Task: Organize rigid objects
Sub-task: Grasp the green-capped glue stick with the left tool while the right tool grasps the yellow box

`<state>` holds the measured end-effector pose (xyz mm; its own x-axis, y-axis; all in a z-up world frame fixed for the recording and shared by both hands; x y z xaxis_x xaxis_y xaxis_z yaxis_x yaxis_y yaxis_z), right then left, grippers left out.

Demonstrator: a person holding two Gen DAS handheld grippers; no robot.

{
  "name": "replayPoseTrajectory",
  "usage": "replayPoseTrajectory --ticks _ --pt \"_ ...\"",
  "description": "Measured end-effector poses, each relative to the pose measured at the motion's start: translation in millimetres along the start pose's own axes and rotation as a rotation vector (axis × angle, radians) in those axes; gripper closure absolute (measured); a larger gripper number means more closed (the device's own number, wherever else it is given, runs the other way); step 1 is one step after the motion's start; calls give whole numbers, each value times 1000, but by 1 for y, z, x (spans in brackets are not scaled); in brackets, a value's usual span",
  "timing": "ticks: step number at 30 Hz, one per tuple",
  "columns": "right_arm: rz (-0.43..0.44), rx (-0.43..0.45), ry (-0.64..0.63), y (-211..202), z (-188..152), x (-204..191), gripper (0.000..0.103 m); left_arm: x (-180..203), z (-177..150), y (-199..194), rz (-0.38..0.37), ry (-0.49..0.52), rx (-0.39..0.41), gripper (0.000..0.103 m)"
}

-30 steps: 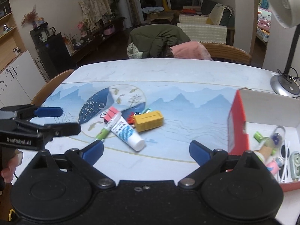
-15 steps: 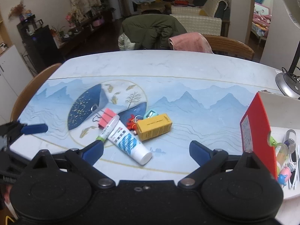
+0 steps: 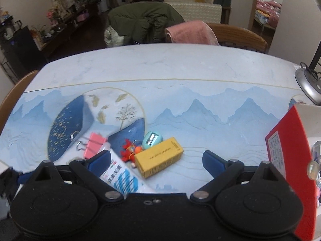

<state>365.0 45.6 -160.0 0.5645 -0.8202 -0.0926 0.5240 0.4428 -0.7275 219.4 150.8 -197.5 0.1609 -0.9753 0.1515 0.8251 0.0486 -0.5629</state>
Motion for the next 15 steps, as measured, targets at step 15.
replayPoseTrajectory --ticks 15 --pt "-98 -87 79 57 -7 8 19 4 -14 34 7 3 -21 1"
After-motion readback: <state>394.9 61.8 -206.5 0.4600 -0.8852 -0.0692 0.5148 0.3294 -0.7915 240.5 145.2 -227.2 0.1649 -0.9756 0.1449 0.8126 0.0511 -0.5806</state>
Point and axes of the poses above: each gripper's, at about its wrist camera, not at the fingertips, and y roughly the way its jaws point, x to its right, z to its top, the point moved 8 cm from there along y, roughly the way its jaws point, and after that the axes turned 11 degrees about x, right-handed, at the moved point
